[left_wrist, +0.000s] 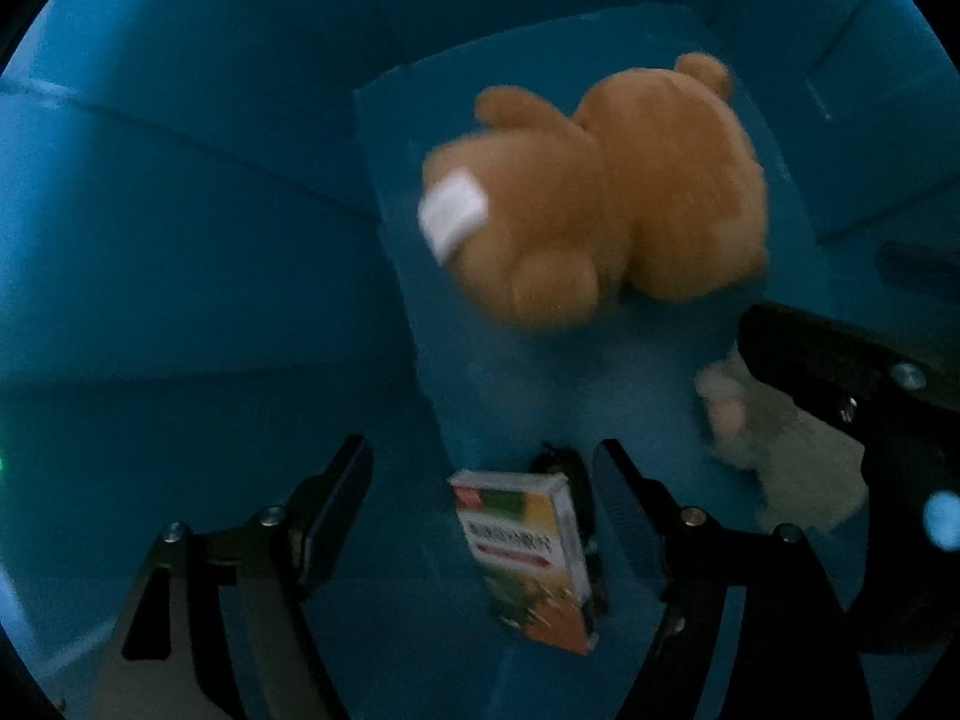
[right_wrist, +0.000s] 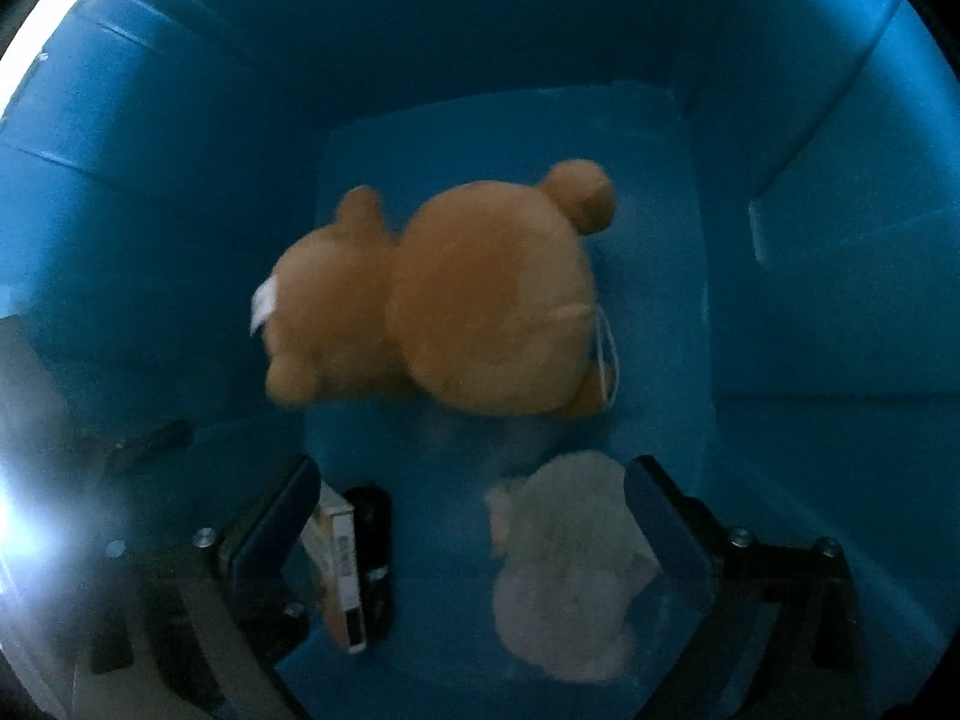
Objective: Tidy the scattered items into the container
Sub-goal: 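Lower the teddy bear into the crate and open the left tool, then move both tools out of the crate back toward the pile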
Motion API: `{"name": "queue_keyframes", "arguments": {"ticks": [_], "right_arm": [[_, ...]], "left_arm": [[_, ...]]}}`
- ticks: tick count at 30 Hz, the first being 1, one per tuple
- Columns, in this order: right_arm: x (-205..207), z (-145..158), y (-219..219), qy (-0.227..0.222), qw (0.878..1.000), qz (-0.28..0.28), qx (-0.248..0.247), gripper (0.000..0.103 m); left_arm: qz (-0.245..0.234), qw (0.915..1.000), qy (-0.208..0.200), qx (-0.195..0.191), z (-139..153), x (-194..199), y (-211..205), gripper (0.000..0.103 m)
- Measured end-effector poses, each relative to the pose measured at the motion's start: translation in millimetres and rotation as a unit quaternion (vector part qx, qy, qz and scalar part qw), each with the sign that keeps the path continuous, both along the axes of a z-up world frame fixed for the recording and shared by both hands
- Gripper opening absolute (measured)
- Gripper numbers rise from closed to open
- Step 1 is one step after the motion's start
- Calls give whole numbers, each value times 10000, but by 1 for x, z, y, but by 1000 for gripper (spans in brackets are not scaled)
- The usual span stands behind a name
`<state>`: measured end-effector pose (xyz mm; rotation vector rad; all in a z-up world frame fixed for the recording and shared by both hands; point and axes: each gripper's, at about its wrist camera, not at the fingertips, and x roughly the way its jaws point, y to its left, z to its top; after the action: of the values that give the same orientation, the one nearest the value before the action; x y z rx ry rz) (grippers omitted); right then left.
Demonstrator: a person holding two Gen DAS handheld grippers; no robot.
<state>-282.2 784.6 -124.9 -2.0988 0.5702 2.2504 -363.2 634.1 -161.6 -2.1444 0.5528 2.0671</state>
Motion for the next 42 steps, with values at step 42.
{"name": "queue_keyframes", "arguments": {"ticks": [42], "right_arm": [[95,228,-315,2041,9676,537,1386,103]], "left_arm": [[40,9450,3006,1286,245,163,-291,76]]}}
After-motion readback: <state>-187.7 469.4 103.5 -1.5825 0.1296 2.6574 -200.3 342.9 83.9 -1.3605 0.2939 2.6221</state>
